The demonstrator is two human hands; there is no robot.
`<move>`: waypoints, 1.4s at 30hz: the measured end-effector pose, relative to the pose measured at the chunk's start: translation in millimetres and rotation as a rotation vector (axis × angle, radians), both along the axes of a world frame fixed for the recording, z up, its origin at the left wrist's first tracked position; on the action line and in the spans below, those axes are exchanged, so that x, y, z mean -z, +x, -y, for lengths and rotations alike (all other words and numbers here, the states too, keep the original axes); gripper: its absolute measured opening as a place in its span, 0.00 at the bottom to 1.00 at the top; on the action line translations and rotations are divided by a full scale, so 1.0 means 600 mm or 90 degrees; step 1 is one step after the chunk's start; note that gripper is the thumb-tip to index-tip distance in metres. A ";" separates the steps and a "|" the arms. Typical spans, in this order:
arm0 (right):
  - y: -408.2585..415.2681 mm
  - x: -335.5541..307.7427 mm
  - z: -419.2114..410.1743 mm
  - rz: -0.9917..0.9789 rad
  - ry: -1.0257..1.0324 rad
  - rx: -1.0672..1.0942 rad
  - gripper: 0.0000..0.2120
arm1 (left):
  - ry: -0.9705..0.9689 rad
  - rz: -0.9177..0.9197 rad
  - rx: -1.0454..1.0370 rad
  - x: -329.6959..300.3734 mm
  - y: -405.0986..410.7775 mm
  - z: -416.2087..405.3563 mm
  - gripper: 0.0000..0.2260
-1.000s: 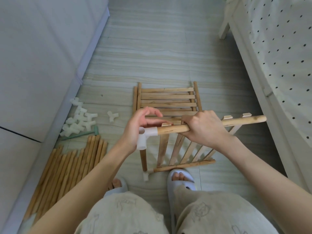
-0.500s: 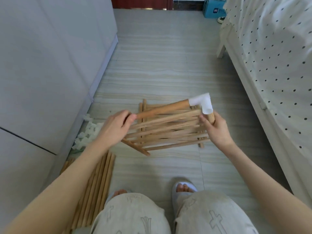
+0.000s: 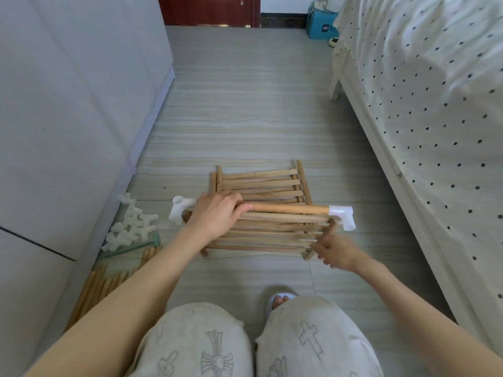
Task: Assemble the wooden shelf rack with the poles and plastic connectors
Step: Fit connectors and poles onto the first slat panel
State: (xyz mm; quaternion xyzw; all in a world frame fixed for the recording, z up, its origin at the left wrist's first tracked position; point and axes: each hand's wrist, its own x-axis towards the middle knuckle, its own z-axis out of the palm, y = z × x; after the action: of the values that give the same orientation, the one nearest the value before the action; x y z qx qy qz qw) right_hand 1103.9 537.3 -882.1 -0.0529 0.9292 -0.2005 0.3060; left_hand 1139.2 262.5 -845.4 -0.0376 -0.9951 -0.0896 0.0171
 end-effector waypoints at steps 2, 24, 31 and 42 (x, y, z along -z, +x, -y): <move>0.006 -0.039 0.032 -0.073 -0.079 -0.009 0.17 | 0.021 0.043 0.015 -0.012 0.001 0.008 0.18; -0.129 -0.072 0.117 0.079 0.033 -0.291 0.19 | 0.255 0.361 -0.243 0.005 -0.055 0.134 0.24; -0.117 -0.066 0.112 -0.046 0.072 -0.311 0.24 | 0.261 0.299 -0.243 0.002 -0.042 0.125 0.23; -0.093 -0.059 0.111 -0.412 0.164 -0.316 0.20 | 0.325 -0.001 -0.384 0.007 -0.040 0.122 0.17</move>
State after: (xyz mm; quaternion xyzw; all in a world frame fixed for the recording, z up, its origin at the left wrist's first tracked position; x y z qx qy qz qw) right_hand 1048.0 470.4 -846.9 -0.2962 0.9539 0.0239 0.0415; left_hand 1115.4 189.1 -849.8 0.2616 -0.9073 -0.3252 0.0519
